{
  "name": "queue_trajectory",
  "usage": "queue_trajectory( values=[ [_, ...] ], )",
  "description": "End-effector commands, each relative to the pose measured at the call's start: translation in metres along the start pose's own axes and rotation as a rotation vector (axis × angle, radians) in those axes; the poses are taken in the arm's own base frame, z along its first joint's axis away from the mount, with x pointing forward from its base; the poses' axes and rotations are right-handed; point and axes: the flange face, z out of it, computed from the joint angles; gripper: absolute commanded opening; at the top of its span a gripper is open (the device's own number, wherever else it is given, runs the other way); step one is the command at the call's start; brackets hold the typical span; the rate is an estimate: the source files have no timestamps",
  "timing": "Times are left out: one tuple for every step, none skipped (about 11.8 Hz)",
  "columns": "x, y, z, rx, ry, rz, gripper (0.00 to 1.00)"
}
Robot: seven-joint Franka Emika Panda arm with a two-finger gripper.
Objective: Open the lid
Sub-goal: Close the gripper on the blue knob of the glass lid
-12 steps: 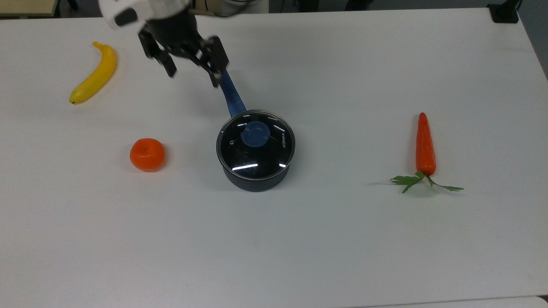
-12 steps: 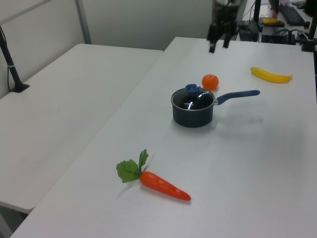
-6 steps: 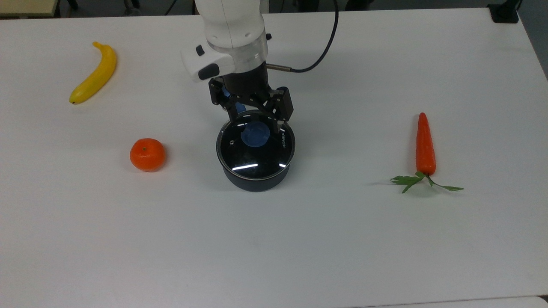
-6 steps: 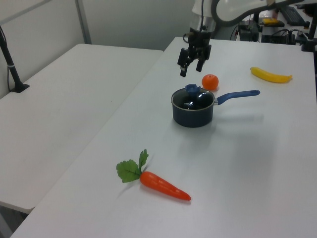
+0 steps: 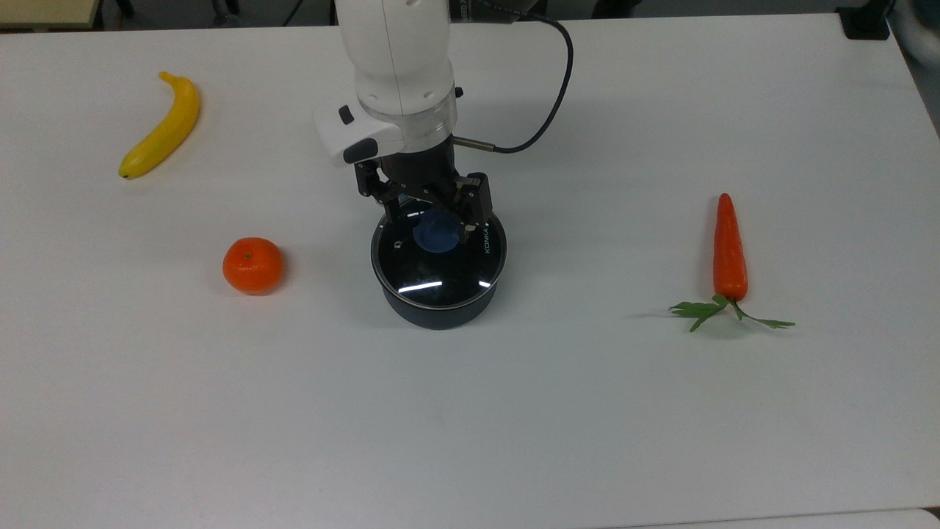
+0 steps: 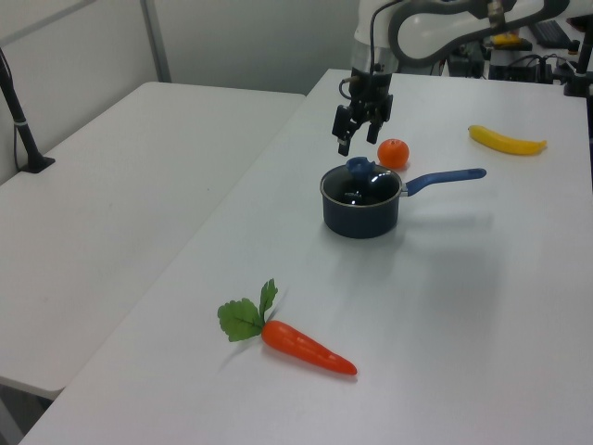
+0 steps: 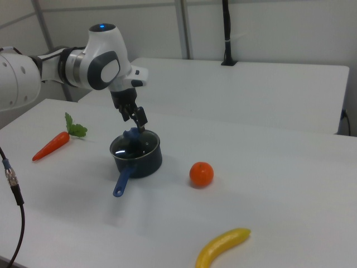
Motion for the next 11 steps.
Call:
queue_trajectory(
  values=[
    [-0.004,-0.004,0.020,-0.036,-0.024,0.001,0.94],
    [-0.005,-0.004,0.022,-0.036,-0.029,0.002,0.94],
    [-0.006,-0.006,0.022,-0.038,-0.035,-0.001,0.92],
    [-0.007,-0.008,0.025,-0.039,-0.041,-0.001,0.90],
    [-0.009,-0.009,0.026,-0.042,-0.048,-0.003,0.89],
    [-0.013,-0.010,0.027,-0.053,-0.072,-0.006,0.89],
    [-0.015,-0.009,0.028,-0.060,-0.092,-0.004,0.88],
    [-0.015,-0.010,0.028,-0.058,-0.093,0.005,0.86],
    [-0.015,-0.009,0.028,-0.058,-0.093,0.009,0.82],
    [-0.014,-0.009,0.027,-0.055,-0.093,0.011,0.75],
    [-0.013,-0.009,0.026,-0.052,-0.091,0.015,0.72]
  ],
)
